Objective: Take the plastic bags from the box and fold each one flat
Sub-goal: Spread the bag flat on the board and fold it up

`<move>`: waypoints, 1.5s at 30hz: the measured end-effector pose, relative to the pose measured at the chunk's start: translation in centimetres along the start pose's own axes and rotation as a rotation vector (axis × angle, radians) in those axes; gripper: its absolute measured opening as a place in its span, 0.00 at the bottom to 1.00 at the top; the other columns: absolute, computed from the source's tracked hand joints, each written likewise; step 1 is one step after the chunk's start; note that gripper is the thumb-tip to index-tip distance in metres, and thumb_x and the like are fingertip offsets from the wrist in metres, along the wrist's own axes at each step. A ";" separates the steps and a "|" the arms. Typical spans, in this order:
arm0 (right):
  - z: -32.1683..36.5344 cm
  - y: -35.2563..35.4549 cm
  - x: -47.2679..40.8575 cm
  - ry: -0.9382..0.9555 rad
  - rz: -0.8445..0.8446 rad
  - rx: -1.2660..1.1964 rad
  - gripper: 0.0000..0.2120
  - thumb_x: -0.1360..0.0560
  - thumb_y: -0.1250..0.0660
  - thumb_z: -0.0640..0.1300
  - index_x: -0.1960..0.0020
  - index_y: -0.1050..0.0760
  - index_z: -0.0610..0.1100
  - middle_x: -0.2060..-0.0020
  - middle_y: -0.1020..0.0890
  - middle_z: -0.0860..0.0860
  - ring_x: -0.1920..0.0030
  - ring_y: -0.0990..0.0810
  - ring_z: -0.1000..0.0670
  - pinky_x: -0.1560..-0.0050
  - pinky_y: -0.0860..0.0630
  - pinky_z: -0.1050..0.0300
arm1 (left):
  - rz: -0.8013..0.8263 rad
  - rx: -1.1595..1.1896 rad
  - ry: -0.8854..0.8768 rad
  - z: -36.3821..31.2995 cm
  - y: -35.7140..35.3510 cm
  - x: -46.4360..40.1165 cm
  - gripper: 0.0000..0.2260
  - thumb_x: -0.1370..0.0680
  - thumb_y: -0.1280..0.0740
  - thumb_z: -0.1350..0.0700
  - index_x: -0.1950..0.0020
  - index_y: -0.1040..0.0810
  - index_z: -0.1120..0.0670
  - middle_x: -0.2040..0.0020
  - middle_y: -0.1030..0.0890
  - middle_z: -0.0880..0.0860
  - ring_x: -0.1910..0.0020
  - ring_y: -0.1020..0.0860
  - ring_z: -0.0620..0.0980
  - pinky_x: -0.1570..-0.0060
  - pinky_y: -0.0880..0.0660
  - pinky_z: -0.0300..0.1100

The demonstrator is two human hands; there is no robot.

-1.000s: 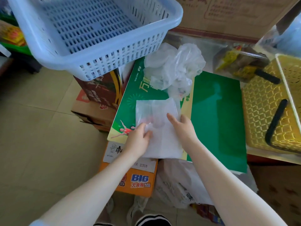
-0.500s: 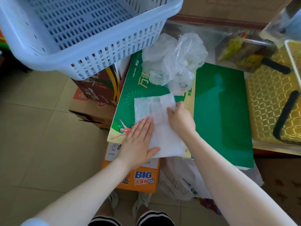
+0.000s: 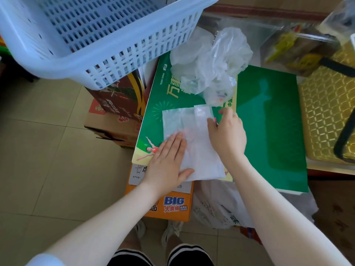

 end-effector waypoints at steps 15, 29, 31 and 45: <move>-4.6 0.8 7.3 -0.080 0.377 -0.327 0.10 0.28 0.32 0.43 0.60 0.29 0.37 0.69 0.30 0.50 0.65 0.33 0.47 0.68 0.39 0.56 | -0.066 -0.002 -0.425 -0.9 2.2 -3.7 0.28 0.25 0.49 0.50 0.25 0.48 0.51 0.24 0.49 0.54 0.26 0.50 0.55 0.29 0.59 0.47; -5.7 0.4 8.9 -0.063 0.258 -0.596 0.17 0.29 0.29 0.40 0.70 0.32 0.54 0.74 0.26 0.60 0.64 0.33 0.52 0.63 0.37 0.60 | 0.013 0.011 -0.349 0.1 0.1 -5.3 0.36 0.28 0.70 0.33 0.26 0.58 0.54 0.26 0.58 0.50 0.27 0.60 0.50 0.31 0.66 0.43; -6.2 0.7 8.5 -0.061 0.256 -0.596 0.11 0.28 0.30 0.40 0.66 0.27 0.50 0.65 0.25 0.60 0.59 0.30 0.50 0.60 0.35 0.63 | 0.009 0.001 -0.326 0.1 0.0 -5.3 0.38 0.29 0.69 0.30 0.27 0.59 0.55 0.26 0.57 0.52 0.27 0.59 0.52 0.30 0.64 0.44; -3.9 0.5 8.1 -0.142 0.271 -0.491 0.14 0.31 0.27 0.45 0.47 0.24 0.46 0.62 0.25 0.56 0.65 0.30 0.61 0.66 0.35 0.70 | 0.044 0.420 -0.152 -0.5 2.4 -3.7 0.32 0.23 0.47 0.40 0.25 0.50 0.56 0.23 0.53 0.54 0.25 0.52 0.50 0.30 0.55 0.41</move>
Point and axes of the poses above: each hand's wrist, its own x-axis away from the middle knuckle, its own y-axis out of the back of the hand, z = x × y, the point moved 1 cm from there along -x, towards the middle knuckle
